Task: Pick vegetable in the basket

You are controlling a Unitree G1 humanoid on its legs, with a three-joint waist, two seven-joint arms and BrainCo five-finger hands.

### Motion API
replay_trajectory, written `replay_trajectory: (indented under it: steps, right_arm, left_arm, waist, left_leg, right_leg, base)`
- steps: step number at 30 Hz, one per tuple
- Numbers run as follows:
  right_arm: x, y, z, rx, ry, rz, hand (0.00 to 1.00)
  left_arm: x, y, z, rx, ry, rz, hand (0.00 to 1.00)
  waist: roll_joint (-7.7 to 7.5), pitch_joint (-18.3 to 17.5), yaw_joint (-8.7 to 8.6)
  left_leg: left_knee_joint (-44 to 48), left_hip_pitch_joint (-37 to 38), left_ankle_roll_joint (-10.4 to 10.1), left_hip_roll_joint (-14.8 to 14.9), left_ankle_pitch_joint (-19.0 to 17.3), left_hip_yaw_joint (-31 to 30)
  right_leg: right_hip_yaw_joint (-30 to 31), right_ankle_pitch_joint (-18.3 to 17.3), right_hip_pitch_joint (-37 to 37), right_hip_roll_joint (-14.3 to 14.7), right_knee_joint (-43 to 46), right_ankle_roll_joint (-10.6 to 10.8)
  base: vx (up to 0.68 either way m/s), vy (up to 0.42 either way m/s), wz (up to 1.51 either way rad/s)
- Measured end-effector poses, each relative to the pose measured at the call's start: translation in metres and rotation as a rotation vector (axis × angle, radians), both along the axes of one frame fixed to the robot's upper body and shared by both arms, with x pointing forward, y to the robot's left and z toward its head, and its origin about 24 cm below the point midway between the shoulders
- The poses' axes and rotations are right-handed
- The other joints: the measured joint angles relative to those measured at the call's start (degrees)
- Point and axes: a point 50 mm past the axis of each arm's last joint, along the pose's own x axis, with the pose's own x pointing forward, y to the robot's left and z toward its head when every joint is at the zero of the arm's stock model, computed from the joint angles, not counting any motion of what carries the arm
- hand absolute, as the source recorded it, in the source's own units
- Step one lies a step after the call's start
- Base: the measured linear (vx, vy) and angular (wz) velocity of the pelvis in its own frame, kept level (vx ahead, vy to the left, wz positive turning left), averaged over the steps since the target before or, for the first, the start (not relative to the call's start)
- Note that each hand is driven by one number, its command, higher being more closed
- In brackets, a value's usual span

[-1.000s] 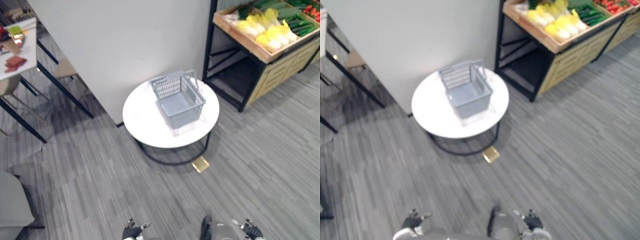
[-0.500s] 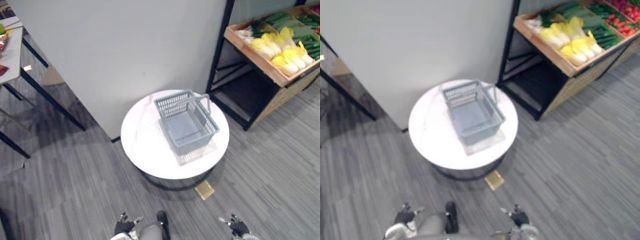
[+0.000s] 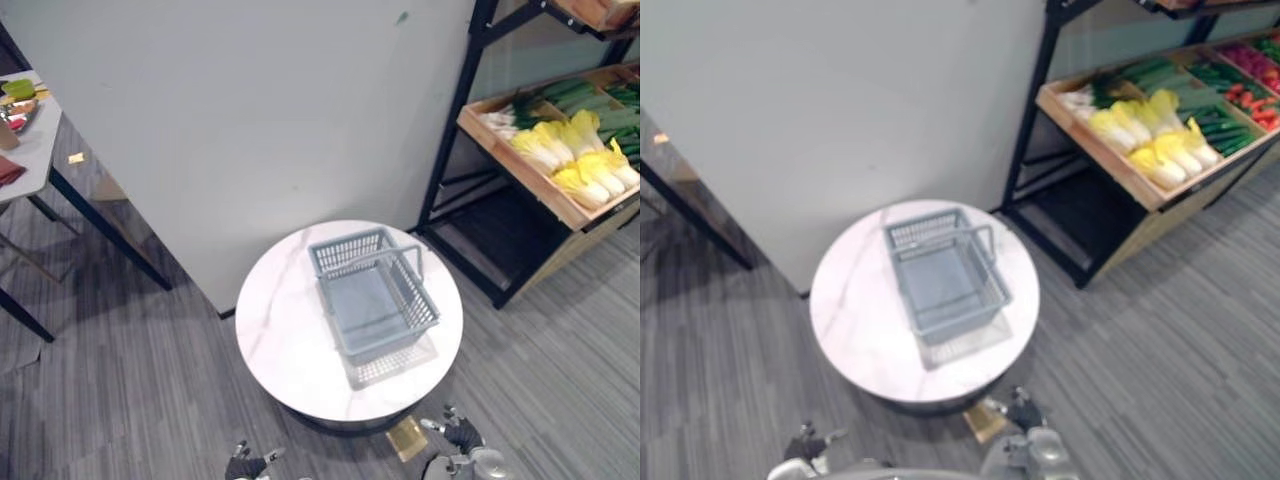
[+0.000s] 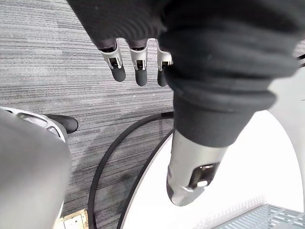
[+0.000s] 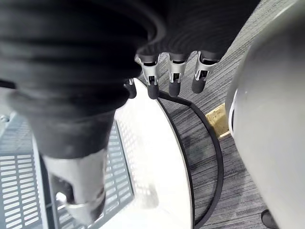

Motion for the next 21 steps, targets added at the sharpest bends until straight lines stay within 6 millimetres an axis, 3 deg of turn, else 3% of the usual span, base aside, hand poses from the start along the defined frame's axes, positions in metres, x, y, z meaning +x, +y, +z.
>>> replay_trajectory:
  steps: [1, 2, 4, 5, 6, 9, 12, 16, 19, 21]
  right_arm:
    - [-0.002, 0.0, -0.001, -0.004, 0.008, 0.01, 0.0]
    - [-0.004, -0.01, 0.0, -0.035, 0.013, 0.014, 0.0]
    - [-0.003, -0.021, 0.001, -0.073, 0.014, 0.045, 0.0]
    - [0.0, -0.021, 0.002, -0.08, 0.011, 0.067, 0.0]
    - [0.0, -0.016, 0.002, -0.078, 0.013, 0.099, 0.0]
    - [0.001, -0.01, 0.002, -0.063, 0.013, 0.155, 0.0]
    - [0.002, -0.011, 0.004, -0.071, -0.004, 0.151, 0.0]
    - [0.019, -0.019, 0.016, -0.112, -0.097, 0.13, 0.0]
    - [0.029, -0.03, 0.031, -0.157, -0.192, 0.123, 0.0]
    - [0.032, -0.036, 0.042, -0.189, -0.257, 0.103, 0.0]
  left_arm:
    - [-0.002, 0.004, 0.0, 0.012, 0.008, 0.0, 0.0]
    - [-0.006, -0.005, -0.003, -0.012, 0.023, 0.004, 0.0]
    - [-0.006, -0.017, -0.005, -0.04, 0.018, 0.01, 0.0]
    - [-0.006, -0.02, -0.005, -0.048, 0.017, 0.014, 0.0]
    - [-0.006, -0.021, -0.005, -0.048, 0.015, 0.015, 0.0]
    - [0.0, -0.026, -0.004, -0.065, -0.008, 0.053, 0.0]
    - [0.004, -0.029, -0.003, -0.058, -0.018, 0.035, 0.0]
    - [0.003, -0.033, -0.003, -0.057, -0.015, 0.005, 0.0]
    - [0.005, -0.033, -0.003, -0.052, -0.017, -0.016, 0.0]
    - [0.006, -0.03, -0.002, -0.043, -0.019, -0.018, 0.0]
  waist:
    - [-1.0, 0.0, -0.12]
    - [1.61, -0.71, -0.26]
    - [4.32, -1.14, 0.07]
    - [5.32, -1.35, 0.04]
    - [5.95, -1.9, -0.06]
    - [5.31, -1.92, -0.37]
    - [5.33, -1.97, -0.18]
    - [5.53, -2.1, -0.04]
    - [5.93, -2.41, -0.26]
    - [4.91, -2.58, -0.18]
  left_leg:
    - [-0.6, 0.93, -2.84, 0.91, -0.36, -1.09]
    - [-2.03, 1.23, -4.14, 4.14, 0.29, -2.68]
    - [-3.58, 1.06, -4.54, 6.95, 2.23, -3.84]
    - [-4.42, 0.64, -5.95, 9.04, 4.68, -3.72]
    - [-4.49, -0.31, -6.1, 10.26, 6.92, -4.46]
    - [-3.14, -4.33, -3.81, 10.99, 12.41, -4.48]
    - [-3.85, -5.32, -2.54, 10.98, 15.88, 0.58]
    - [-5.74, -4.74, -2.5, 8.83, 15.83, 2.42]
    - [-6.77, -4.75, -0.2, 7.37, 14.1, 2.47]
    - [-6.84, -4.8, -0.06, 6.62, 13.28, 2.86]
  right_leg:
    - [0.28, 3.36, 0.08, 0.93, 1.02, 2.87]
    - [-2.11, 1.46, 0.28, 4.24, 1.62, 1.23]
    - [-3.62, 0.44, 0.21, 7.93, 1.48, -0.48]
    - [-5.0, -0.29, 0.16, 9.94, 1.39, -1.71]
    - [-6.7, -0.87, 0.32, 10.93, 1.1, -2.63]
    - [-12.11, -1.31, 2.59, 11.25, -0.85, -3.53]
    - [-16.34, -1.12, 5.82, 11.46, -3.25, -4.37]
    - [-17.04, -0.42, 6.86, 10.96, -4.53, -4.06]
    - [-16.54, 1.21, 6.81, 10.34, -6.2, -3.37]
    - [-15.74, 2.36, 6.79, 9.9, -7.6, -2.74]
  base:
    - [0.13, -0.505, 0.24]
    - [0.15, -0.487, 0.2]
    - [0.14, -0.369, 0.11]
    - [0.12, -0.347, 0.28]
    - [0.13, -0.386, 0.4]
    - [0.09, -0.286, 0.84]
    - [0.07, -0.179, 0.76]
    - [0.08, -0.016, 0.18]
    - [0.05, 0.105, -0.01]
    - [0.01, 0.114, -0.1]
